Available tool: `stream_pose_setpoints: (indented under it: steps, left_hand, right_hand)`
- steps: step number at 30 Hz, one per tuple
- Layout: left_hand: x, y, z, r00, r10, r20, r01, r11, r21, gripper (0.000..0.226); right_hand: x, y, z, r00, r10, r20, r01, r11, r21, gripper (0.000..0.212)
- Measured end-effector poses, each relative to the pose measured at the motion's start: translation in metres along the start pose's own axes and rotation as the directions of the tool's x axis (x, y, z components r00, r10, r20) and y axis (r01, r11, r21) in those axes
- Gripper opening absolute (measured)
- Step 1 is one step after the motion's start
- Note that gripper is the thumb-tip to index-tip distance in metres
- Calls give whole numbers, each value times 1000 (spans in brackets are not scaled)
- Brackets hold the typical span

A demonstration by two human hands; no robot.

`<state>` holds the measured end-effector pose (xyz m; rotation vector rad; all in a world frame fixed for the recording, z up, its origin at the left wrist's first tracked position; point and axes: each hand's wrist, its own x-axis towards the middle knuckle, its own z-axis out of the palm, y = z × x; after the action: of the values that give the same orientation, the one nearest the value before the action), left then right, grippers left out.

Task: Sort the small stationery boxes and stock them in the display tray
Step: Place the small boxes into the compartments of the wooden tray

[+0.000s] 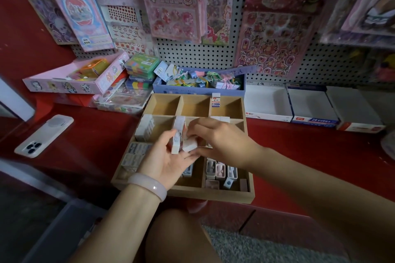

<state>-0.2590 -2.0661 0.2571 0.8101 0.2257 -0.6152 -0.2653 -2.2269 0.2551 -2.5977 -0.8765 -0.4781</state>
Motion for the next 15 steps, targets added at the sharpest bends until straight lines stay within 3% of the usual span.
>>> stream_pose_setpoints:
  steps: [5,10,15]
  left_hand:
    - [-1,-1,-2,999,-32,-25,31,998,-53,19]
    - [4,4,-4,991,2,-137,-27,983,-179,7]
    - [6,5,-4,981,61,-186,-84,990,-115,13]
  right_hand:
    - [-4,10,-15,999,6,-44,-7,1000,-22,23]
    - [-5,41,-36,920,344,-186,-337,939,68,18]
    - [-19,65,-33,811,584,35,-584,812,8,24]
